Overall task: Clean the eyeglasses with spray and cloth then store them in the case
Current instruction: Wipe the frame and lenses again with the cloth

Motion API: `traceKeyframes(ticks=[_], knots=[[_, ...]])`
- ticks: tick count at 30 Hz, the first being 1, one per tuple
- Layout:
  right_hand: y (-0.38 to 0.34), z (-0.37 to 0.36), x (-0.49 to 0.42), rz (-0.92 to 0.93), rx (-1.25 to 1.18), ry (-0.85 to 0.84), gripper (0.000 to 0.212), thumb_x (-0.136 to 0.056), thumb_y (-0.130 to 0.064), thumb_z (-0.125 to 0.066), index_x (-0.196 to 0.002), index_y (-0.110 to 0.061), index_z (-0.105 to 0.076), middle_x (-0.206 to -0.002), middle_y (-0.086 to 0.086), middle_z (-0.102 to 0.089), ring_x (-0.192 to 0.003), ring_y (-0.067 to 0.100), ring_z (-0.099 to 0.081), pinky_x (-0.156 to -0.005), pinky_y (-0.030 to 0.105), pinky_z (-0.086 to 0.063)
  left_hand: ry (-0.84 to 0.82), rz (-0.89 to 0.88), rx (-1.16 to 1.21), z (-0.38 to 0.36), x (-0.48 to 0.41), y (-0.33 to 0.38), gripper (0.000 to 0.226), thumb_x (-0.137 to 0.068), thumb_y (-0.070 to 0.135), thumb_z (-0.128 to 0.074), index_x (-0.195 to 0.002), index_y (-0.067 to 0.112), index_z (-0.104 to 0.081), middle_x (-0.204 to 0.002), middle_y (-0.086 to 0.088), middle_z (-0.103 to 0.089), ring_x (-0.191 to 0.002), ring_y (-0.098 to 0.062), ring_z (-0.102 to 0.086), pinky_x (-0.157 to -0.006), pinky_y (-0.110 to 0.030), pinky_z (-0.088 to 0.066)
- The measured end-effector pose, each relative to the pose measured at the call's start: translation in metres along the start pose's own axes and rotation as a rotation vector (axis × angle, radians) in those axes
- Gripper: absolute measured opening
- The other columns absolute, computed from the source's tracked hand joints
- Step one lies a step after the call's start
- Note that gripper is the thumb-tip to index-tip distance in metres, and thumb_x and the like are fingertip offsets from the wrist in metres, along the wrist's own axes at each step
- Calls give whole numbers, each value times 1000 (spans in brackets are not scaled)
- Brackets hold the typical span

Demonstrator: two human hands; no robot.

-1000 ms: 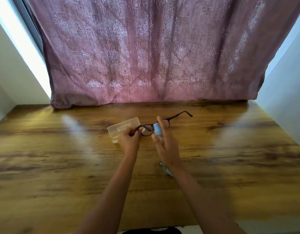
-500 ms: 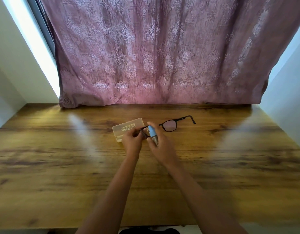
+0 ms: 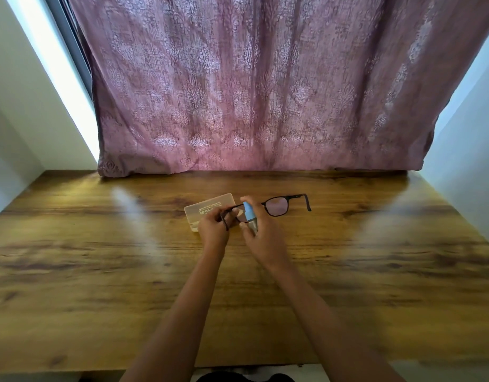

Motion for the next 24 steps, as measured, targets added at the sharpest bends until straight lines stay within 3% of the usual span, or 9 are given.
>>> traceKeyframes(ticks=[6,10,13,15,18,20,24], knots=[[1,-2,8,15,29,0,54,-86,-13,-58,-135,-24,-38,-102,3,-63,-77,11,-58,-66,22,-47,11,-8,15,1,1,4,16,-81,7,-67,-94,-2,-67,-70,4,-67,-63,0,-64,-62,-16,-52],[-1,0,5,47,31,-16,56,-86,-14,-58,-136,-26,-38,-100,0,-63,-73,9,-56,-63,20,-47,0,-30,31,0,4,10,4,-80,10,-69,-82,13,-68,-66,8,-67,-65,-2,-63,-65,-19,-52],[3,13,8,36,36,52,48,-87,-12,-56,-132,-25,-42,-73,-8,-54,-57,2,-46,-52,11,-34,29,-30,28,0,5,13,4,-81,9,-68,-80,13,-68,-67,7,-64,-58,5,-60,-57,-10,-48],[6,26,8,39,24,136,46,-88,-12,-56,-130,-26,-43,-57,-15,-40,-45,6,-40,-44,13,-30,50,-21,39,1,4,13,5,-80,8,-68,-78,13,-68,-59,12,-64,-53,9,-58,-52,-6,-45],[10,42,2,23,29,193,52,-87,-13,-59,-134,-25,-41,-56,-18,-36,-45,9,-40,-42,16,-33,58,-16,41,1,5,12,19,-79,8,-69,-70,24,-65,-55,14,-63,-52,9,-57,-52,-7,-45],[15,47,-1,-1,52,186,51,-85,-13,-60,-133,-24,-44,-53,-12,-37,-42,7,-36,-42,19,-32,55,-9,46,0,5,10,14,-80,8,-69,-74,20,-66,-64,7,-62,-52,9,-57,-52,-7,-45],[22,45,2,-21,128,146,42,-83,-5,-58,-122,-18,-49,-60,-5,-45,-47,12,-45,-44,27,-35,28,15,34,-1,5,8,6,-79,13,-70,-85,12,-69,-70,2,-62,-54,8,-57,-57,-13,-47]])
Point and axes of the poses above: each hand's wrist, its own x-axis away from the middle knuckle, its own z-axis out of the back of the hand, y = z × x, the point moved 4 cm from there along -x, towards the middle knuckle
